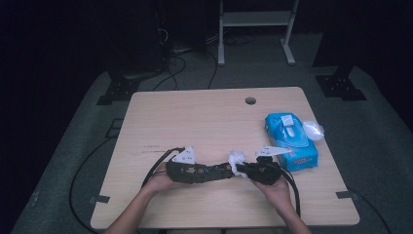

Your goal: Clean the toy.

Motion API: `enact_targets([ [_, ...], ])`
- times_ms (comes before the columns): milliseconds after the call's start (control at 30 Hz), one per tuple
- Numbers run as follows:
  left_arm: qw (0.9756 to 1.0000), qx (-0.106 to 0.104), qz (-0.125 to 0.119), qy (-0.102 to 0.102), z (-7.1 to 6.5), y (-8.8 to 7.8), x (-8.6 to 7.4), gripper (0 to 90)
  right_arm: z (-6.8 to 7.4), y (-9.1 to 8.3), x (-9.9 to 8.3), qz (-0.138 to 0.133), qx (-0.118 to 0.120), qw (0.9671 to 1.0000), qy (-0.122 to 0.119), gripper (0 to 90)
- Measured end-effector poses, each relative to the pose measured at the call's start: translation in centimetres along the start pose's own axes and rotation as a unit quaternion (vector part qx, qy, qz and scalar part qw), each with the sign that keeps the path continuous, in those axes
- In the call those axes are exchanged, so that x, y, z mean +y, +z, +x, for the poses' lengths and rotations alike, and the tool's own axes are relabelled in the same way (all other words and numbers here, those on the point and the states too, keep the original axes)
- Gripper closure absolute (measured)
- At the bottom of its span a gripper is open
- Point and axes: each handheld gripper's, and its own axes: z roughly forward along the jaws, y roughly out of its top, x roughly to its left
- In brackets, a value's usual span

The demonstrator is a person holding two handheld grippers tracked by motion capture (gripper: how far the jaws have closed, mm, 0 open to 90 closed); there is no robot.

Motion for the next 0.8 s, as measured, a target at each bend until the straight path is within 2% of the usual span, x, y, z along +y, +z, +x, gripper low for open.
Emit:
enact_targets([
  [300, 1.0, 0.001, 0.0, 0.0, -0.1, 0.6, 0.9, 57.1, -0.2, -0.2, -0.1, -0.002, 0.001, 1.0, 0.001, 82.4],
  [600, 0.9998, 0.001, 0.018, 0.013, -0.3, 1.8, 2.9, 54.9, -0.7, -1.2, -0.2, -0.007, -0.005, 0.9999, 0.008, 82.4],
  [800, 0.9989, 0.005, 0.042, 0.022, -0.3, 2.7, 4.0, 54.2, -0.7, -1.3, -0.2, -0.007, -0.006, 0.9999, 0.005, 82.3],
])
